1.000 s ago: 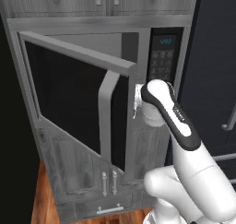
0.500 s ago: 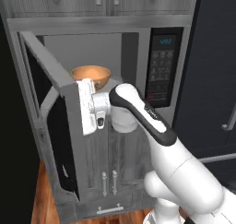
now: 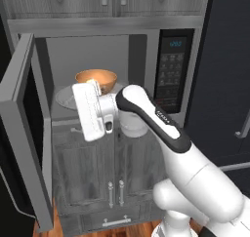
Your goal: The microwave is finished heating the shrimp and carrot. Take the bowl containing the food and place it on the dining counter.
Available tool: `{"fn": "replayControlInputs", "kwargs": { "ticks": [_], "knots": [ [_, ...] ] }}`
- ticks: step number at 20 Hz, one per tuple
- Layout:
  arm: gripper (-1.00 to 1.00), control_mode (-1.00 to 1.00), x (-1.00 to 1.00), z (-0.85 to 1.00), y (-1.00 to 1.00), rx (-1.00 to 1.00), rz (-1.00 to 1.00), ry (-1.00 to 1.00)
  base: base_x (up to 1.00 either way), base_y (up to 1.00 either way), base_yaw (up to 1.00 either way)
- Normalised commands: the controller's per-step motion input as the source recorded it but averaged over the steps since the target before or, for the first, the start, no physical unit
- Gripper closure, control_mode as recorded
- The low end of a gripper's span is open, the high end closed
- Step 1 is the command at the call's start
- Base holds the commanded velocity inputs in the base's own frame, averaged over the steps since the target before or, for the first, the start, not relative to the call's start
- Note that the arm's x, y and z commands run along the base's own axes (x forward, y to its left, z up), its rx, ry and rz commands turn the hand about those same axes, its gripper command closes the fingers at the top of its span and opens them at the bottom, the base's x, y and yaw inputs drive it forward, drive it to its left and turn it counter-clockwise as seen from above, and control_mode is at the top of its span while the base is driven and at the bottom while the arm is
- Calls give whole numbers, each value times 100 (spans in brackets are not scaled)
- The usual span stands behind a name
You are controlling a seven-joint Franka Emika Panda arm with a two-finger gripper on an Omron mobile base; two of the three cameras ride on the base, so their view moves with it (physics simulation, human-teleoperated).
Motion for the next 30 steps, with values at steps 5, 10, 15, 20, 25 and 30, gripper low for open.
{"fn": "replayControlInputs", "kwargs": {
  "ticks": [5, 10, 15, 20, 25, 30],
  "knots": [
    [-100, -100, 0, 44, -100, -18, -1, -30, 0, 0, 0],
    [-100, -100, 7, 9, -100, -30, -4, -24, 0, 0, 0],
    [-100, -100, 56, -7, -100, -23, -1, -14, 0, 0, 0],
    [-100, -100, 68, 0, -97, -9, -13, -4, 0, 0, 0],
    [-100, -100, 1, 1, -14, 2, -6, -4, 0, 0, 0],
    [-100, -100, 39, -7, 66, 0, -37, -4, 0, 0, 0]
  ]
}}
